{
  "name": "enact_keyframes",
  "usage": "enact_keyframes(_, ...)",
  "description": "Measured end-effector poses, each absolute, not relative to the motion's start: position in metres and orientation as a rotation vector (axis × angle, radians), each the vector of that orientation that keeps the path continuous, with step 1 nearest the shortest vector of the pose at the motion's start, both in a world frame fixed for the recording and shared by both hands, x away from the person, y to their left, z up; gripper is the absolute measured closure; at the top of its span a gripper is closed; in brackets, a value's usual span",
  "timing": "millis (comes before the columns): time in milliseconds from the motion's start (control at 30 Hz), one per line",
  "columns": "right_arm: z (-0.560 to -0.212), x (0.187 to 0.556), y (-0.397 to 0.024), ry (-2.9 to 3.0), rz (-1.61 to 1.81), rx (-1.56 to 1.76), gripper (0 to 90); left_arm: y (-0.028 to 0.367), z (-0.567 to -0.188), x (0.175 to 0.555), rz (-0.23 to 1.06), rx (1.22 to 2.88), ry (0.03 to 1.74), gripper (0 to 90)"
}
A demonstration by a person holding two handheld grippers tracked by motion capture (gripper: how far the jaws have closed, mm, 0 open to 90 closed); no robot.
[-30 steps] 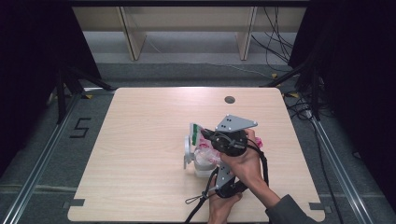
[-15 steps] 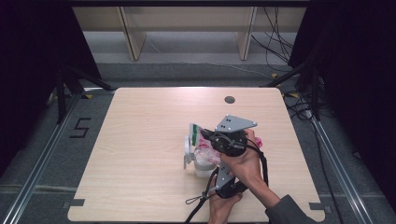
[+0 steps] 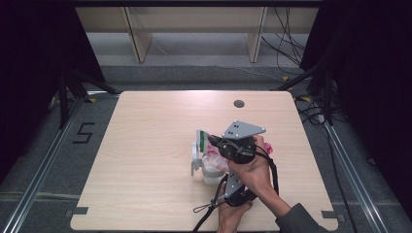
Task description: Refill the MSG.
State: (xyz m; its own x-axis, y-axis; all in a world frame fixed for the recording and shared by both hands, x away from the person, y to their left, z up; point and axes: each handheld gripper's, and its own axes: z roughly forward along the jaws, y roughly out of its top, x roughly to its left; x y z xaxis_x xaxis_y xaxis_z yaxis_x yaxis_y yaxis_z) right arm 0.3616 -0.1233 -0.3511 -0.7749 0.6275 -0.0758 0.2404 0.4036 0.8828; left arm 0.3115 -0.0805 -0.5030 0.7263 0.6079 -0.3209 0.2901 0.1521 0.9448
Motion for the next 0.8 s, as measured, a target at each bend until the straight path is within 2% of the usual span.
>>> enact_keyframes(367, -0.3494, 0.3646, -0.1233, 2.251, 1.340, 0.737, 89.6, -0.0770, -0.5030, 0.3126, 0.282, 1.471, 0.776, 71.2)
enact_keyframes(400, -0.3501, 0.3633, -0.1228, 2.267, 1.334, 0.755, 89.6, -0.0842, -0.5014, 0.3096, 0.241, 1.384, 0.816, 71.2)
enact_keyframes(733, -0.3497, 0.3642, -0.1231, 2.257, 1.337, 0.757, 89.6, -0.0841, -0.5014, 0.3104, 0.238, 1.373, 0.805, 71.2)
enact_keyframes(767, -0.3486, 0.3639, -0.1238, 2.261, 1.340, 0.758, 89.6, -0.0768, -0.5024, 0.3120, 0.284, 1.469, 0.779, 71.2)
enact_keyframes(800, -0.3484, 0.3647, -0.1241, 2.267, 1.340, 0.739, 89.6, -0.0768, -0.5025, 0.3120, 0.283, 1.471, 0.781, 71.2)
